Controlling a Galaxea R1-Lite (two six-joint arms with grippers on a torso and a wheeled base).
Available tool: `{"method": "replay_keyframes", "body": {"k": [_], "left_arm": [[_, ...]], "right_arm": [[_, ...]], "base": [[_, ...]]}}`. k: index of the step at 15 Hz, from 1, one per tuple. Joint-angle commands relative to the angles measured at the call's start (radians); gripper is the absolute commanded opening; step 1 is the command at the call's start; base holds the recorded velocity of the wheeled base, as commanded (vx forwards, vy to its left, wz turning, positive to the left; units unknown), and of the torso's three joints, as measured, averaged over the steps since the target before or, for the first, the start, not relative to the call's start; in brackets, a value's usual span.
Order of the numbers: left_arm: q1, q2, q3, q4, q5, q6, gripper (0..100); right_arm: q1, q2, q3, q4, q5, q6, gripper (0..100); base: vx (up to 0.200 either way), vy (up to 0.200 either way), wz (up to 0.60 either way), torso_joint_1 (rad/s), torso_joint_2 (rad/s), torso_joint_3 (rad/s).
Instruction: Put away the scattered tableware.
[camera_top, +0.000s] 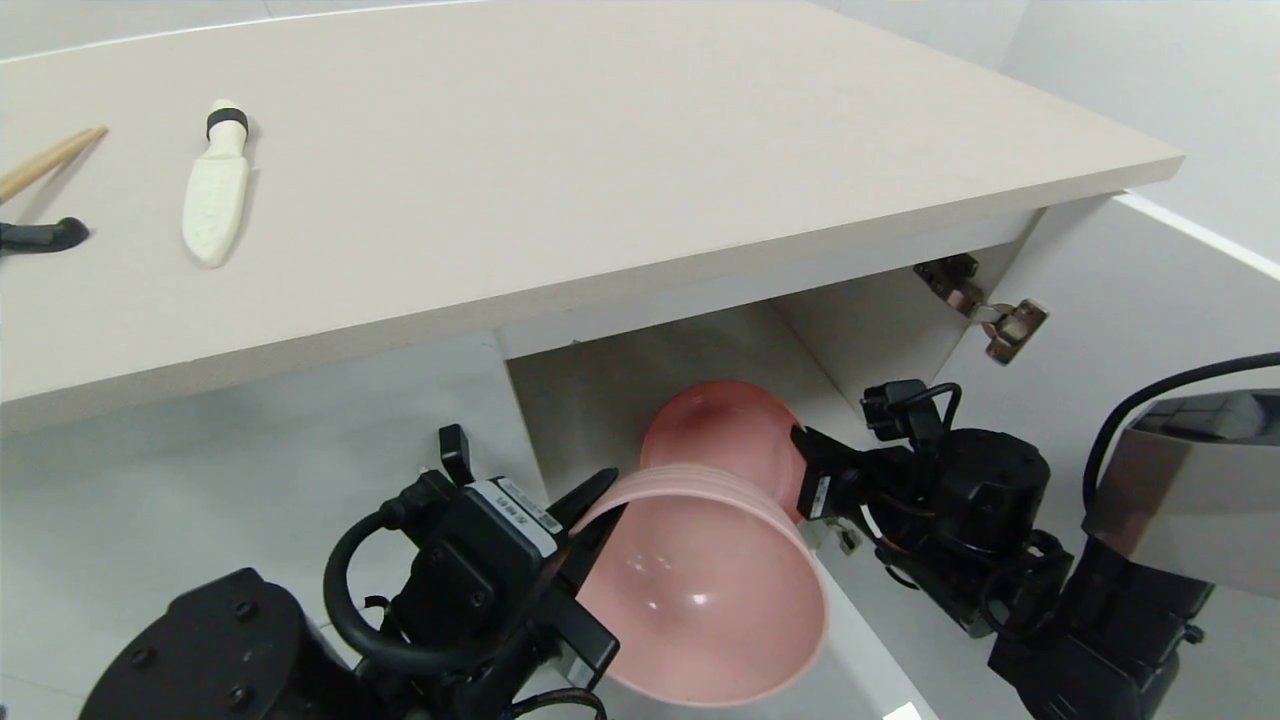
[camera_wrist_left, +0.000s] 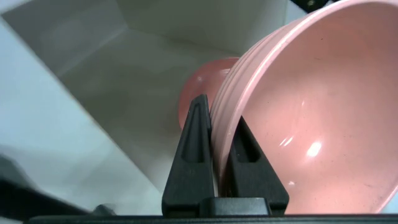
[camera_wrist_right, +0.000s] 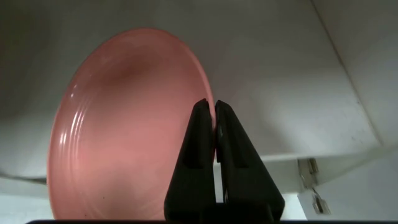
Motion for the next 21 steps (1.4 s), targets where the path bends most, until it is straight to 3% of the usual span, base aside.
{"method": "replay_keyframes", "body": {"k": [1,12,16,21], "left_arm": [[0.001,-0.017,0.003,-0.001,0.001,0.000,0],[0.002,-0.011,0.003,-0.001,0.001,-0.003,0],[0.001,-0.002,-0.002,-0.001,0.001,-0.003,0],[0.001,0.000,-0.003,-0.001,0.001,-0.003,0]], "right_arm": [[-0.002,0.031,-0.031,-0.001,0.000,-0.001,0],[-0.025,0.068,-0.057,-0.001,-0.010,-0.027,0],[-0.036,0.135,-0.237,-0.001,-0.026,0.036,0],[-0.020,0.227,-0.320,-0.001,-0.029,0.125,0]], "base": [[0.000,0.000,0.00,0.000,0.00,0.000],[0.000,0.000,0.00,0.000,0.00,0.000],[0.000,0.000,0.00,0.000,0.00,0.000],[0.000,0.000,0.00,0.000,0.00,0.000]]}}
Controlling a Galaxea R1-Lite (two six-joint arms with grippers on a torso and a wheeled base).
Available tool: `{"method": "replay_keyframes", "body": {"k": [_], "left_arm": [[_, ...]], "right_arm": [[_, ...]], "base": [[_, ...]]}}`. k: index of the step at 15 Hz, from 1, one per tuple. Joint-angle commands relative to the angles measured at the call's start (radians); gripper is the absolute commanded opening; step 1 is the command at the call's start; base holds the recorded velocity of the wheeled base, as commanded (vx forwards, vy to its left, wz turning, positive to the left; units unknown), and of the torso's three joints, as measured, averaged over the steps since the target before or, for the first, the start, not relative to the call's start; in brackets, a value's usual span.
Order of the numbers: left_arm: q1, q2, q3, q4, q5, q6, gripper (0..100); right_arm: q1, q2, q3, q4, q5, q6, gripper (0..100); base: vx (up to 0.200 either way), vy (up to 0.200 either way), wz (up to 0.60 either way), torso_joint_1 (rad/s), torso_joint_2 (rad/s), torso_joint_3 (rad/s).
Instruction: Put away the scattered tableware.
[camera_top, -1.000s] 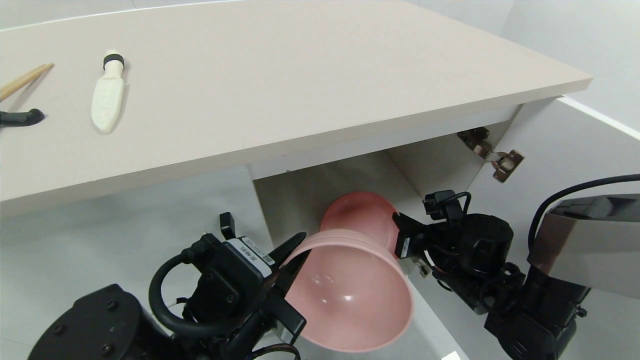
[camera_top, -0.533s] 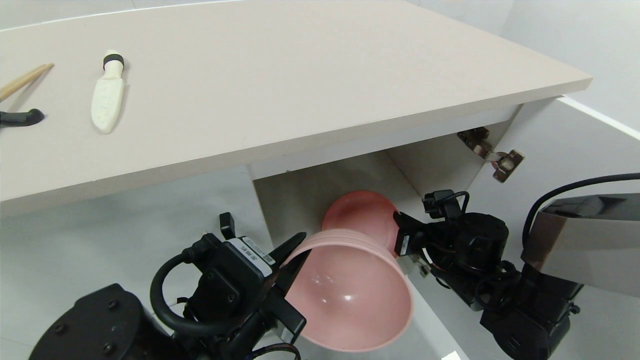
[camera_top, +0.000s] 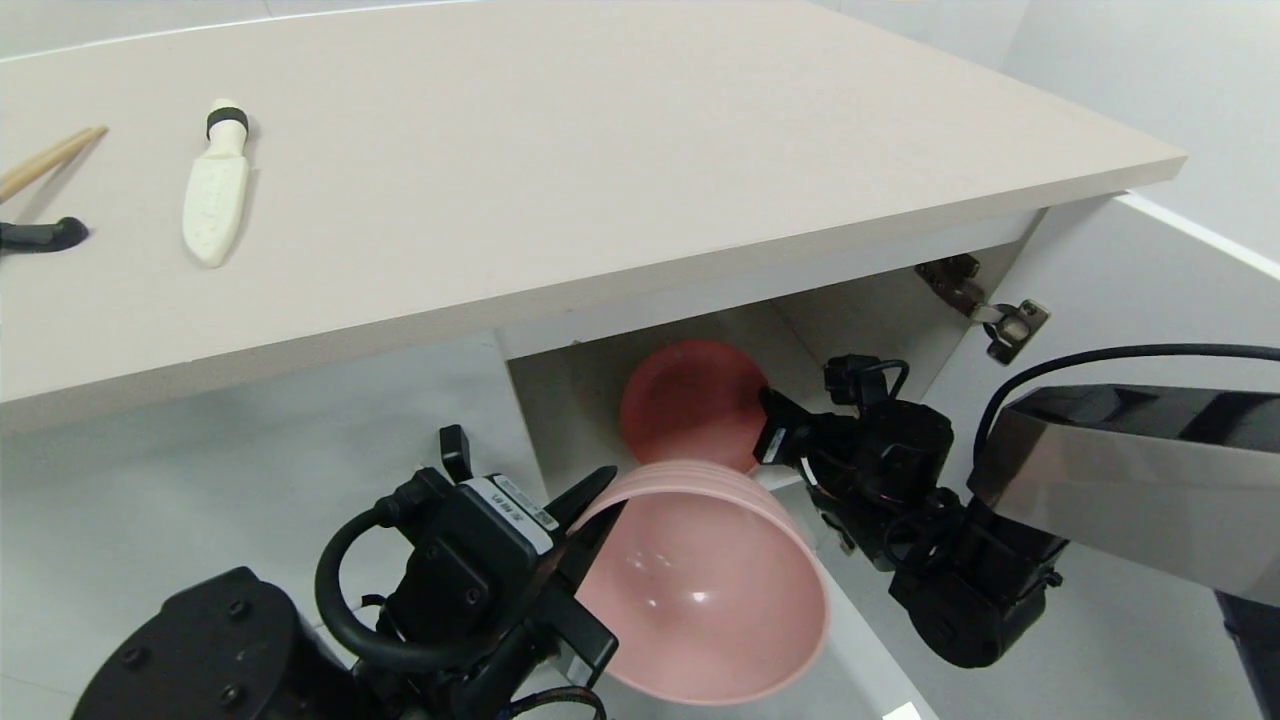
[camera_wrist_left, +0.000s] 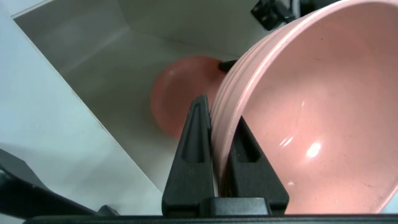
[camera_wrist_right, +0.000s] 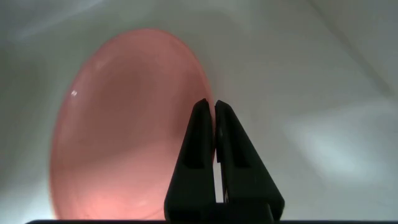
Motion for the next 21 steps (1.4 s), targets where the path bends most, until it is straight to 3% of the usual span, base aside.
{"method": "replay_keyframes", "body": {"k": [1,12,13,18,21], "left_arm": [[-0.002,0.000,-0.001,-0.001,0.001,0.000,0],[-0.008,0.019,-0.002,-0.001,0.001,0.000,0],[-0.009,0.022,-0.002,-0.001,0.001,0.000,0],[-0.009,0.020,-0.004,-0.001,0.001,0.000,0],[-0.009,0.036,-0.008,-0.001,0.001,0.000,0]], "right_arm": [[0.004,0.036,-0.021,-0.001,-0.001,0.014,0],[0.022,0.059,-0.018,-0.001,-0.002,0.057,0],[0.022,0.065,-0.021,-0.001,-0.002,0.057,100],[-0.003,0.090,-0.058,-0.001,-0.004,0.052,100],[0.033,-0.084,0.085,-0.001,-0.114,-0.022,100]], "base": [[0.000,0.000,0.00,0.000,0.00,0.000],[0.000,0.000,0.00,0.000,0.00,0.000],[0.000,0.000,0.00,0.000,0.00,0.000],[0.000,0.000,0.00,0.000,0.00,0.000],[0.000,0.000,0.00,0.000,0.00,0.000]]}}
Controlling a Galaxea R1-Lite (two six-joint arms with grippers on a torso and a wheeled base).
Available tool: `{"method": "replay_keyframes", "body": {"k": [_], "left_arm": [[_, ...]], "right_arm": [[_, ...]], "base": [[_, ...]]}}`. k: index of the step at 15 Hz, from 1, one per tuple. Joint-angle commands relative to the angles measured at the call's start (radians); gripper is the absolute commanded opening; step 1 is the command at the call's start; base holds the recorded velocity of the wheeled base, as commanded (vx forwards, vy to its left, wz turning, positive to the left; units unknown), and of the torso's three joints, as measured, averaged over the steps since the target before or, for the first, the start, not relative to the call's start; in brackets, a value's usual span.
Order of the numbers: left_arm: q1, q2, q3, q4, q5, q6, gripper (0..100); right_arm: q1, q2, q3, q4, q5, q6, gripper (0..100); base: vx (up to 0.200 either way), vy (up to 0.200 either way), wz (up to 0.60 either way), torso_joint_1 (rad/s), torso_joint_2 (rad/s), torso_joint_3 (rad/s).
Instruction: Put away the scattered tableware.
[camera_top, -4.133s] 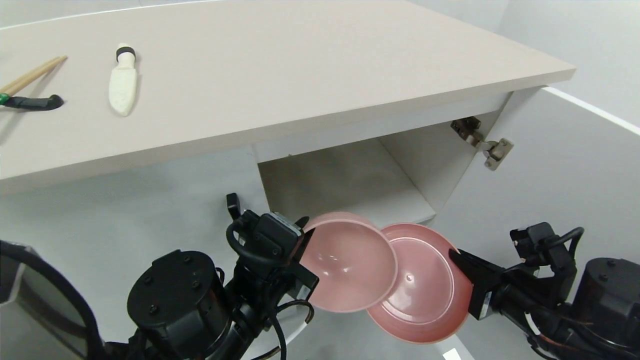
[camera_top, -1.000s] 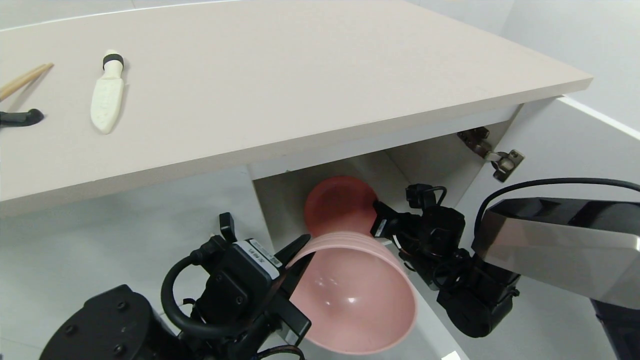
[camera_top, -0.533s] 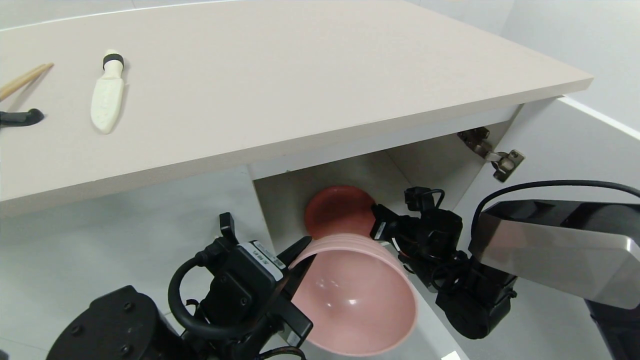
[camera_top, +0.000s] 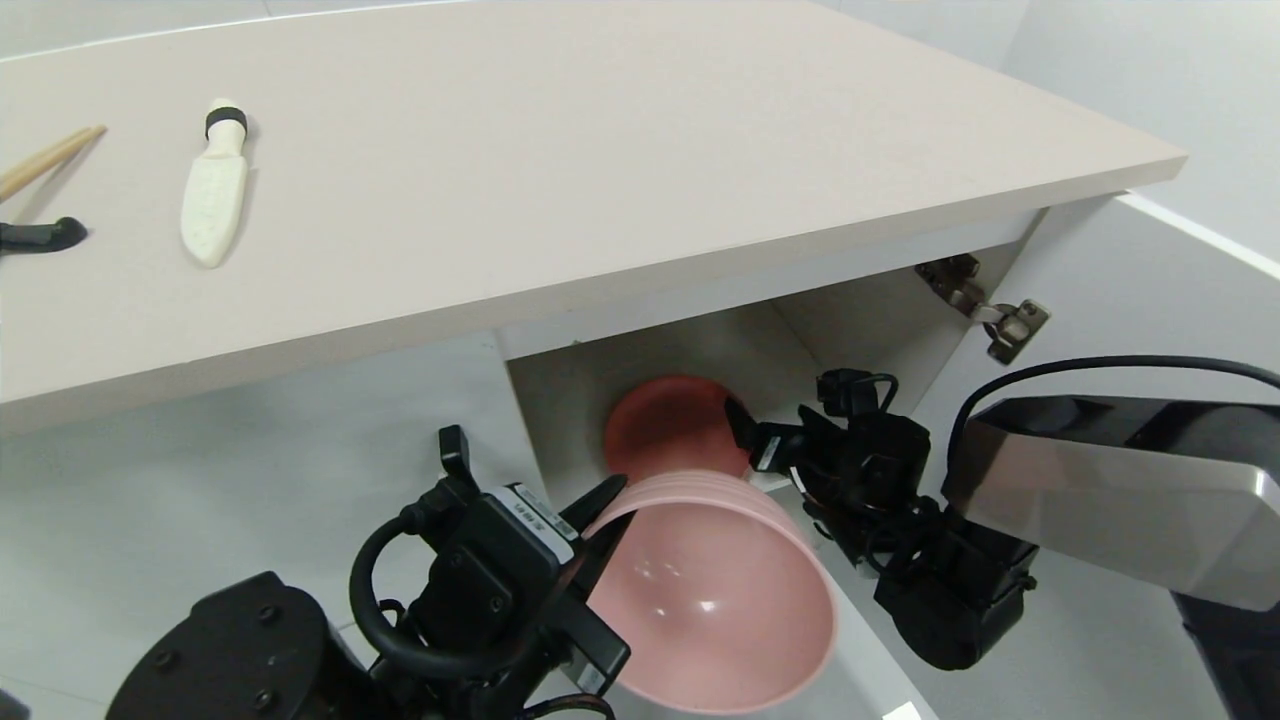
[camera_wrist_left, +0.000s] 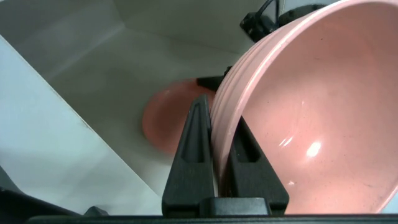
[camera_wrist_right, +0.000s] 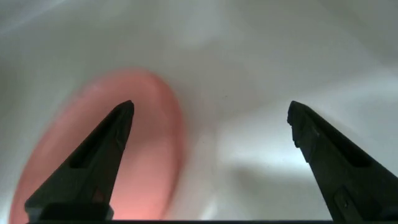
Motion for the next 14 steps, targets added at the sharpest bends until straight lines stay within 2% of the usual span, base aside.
{"method": "replay_keyframes", "body": {"k": [1,4,5,6,9,14], "left_arm": [[-0.002,0.016,-0.004,-0.001,0.000,0.000,0],[-0.003,0.076,-0.078,-0.001,0.005,0.006,0],[-0.003,0.077,-0.079,-0.001,0.006,0.008,0],[-0.008,0.142,-0.136,-0.001,0.011,0.015,0],[-0.020,0.195,-0.185,-0.001,0.055,0.026,0],[-0.019,0.258,-0.183,-0.001,0.071,0.024,0]], "right_arm": [[0.035,-0.177,0.143,-0.002,-0.046,-0.045,100],[0.075,-0.456,0.389,-0.002,-0.047,-0.077,100],[0.075,-0.460,0.395,-0.002,-0.047,-0.079,100],[0.089,-0.563,0.493,-0.002,-0.047,-0.157,100],[0.081,-0.674,0.564,-0.002,-0.047,-0.214,100],[0.072,-0.709,0.613,-0.002,-0.047,-0.264,100]], "base": [[0.000,0.000,0.00,0.000,0.00,0.000],[0.000,0.000,0.00,0.000,0.00,0.000],[0.000,0.000,0.00,0.000,0.00,0.000],[0.000,0.000,0.00,0.000,0.00,0.000],[0.000,0.000,0.00,0.000,0.00,0.000],[0.000,0.000,0.00,0.000,0.00,0.000]]}}
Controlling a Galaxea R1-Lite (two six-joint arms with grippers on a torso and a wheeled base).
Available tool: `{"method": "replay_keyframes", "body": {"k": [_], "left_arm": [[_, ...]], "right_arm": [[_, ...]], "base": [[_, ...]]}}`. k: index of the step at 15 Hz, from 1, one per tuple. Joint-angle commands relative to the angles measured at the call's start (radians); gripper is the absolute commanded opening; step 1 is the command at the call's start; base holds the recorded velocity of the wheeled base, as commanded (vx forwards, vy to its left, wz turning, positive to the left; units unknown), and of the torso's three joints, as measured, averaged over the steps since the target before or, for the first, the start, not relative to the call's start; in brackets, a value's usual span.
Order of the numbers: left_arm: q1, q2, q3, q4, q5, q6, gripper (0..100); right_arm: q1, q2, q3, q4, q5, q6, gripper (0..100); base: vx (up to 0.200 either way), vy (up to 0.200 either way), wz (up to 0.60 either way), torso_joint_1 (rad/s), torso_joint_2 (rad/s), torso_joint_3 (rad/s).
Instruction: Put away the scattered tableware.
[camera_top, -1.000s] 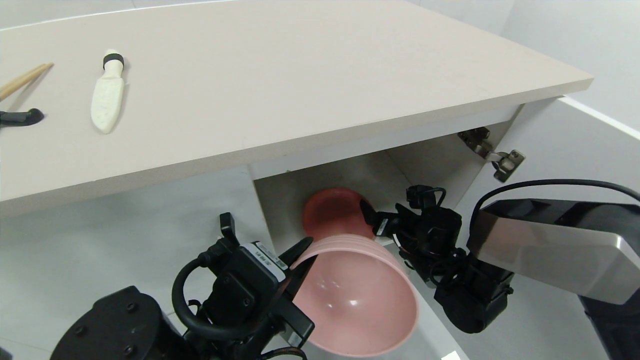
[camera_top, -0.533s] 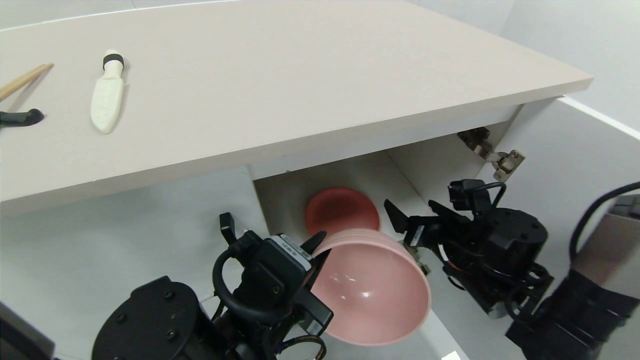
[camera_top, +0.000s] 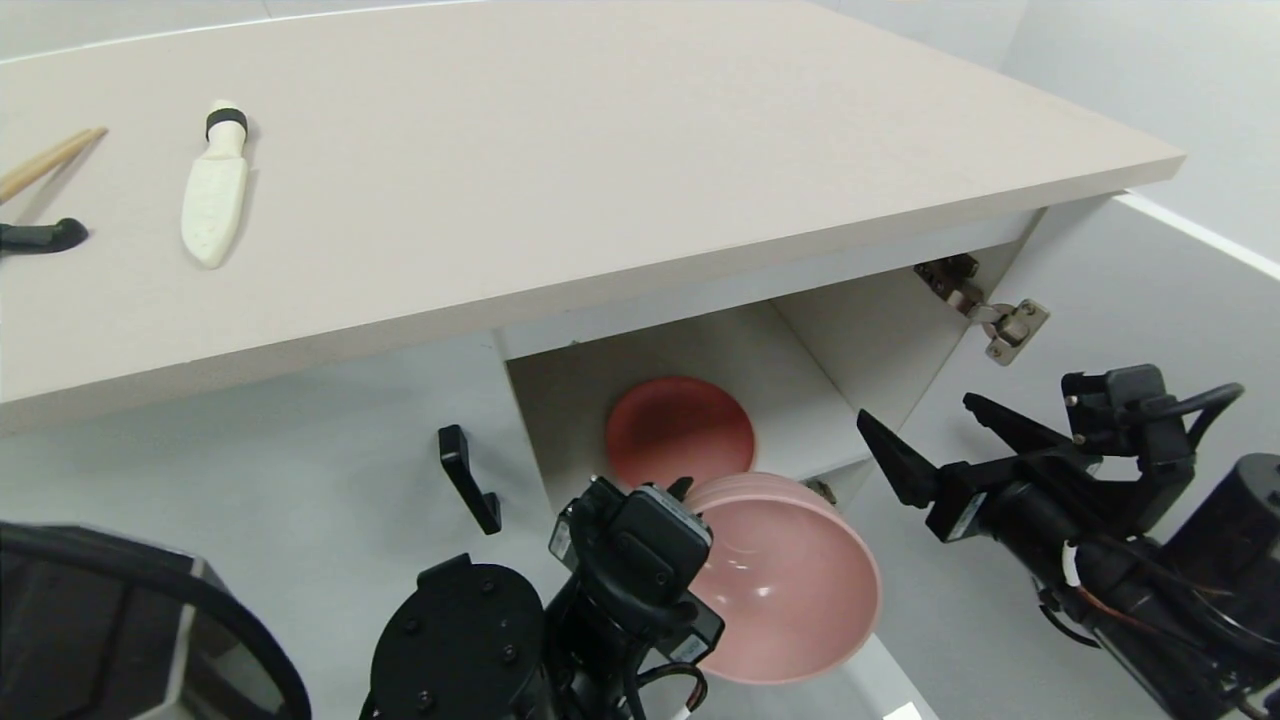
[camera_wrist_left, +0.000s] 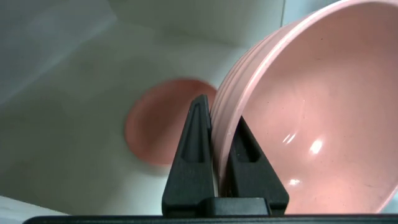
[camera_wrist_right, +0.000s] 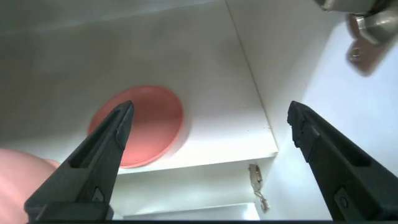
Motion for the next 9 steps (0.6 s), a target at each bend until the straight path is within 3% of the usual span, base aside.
{"method": "replay_keyframes", "body": {"k": [1,5,9], "left_arm": [[0.000,0.068,-0.013,-0.001,0.018,0.000,0],[0.008,0.121,-0.114,-0.001,0.044,0.001,0],[0.014,0.157,-0.174,-0.001,0.063,0.001,0]], "right_arm": [[0.003,-0.023,0.014,-0.002,0.000,0.000,100],[0.022,-0.016,0.024,-0.002,0.002,0.000,100],[0.160,-0.071,0.095,-0.002,0.002,-0.049,100]], "base": [[0.000,0.000,0.00,0.000,0.00,0.000],[0.000,0.000,0.00,0.000,0.00,0.000],[0.000,0.000,0.00,0.000,0.00,0.000]]}}
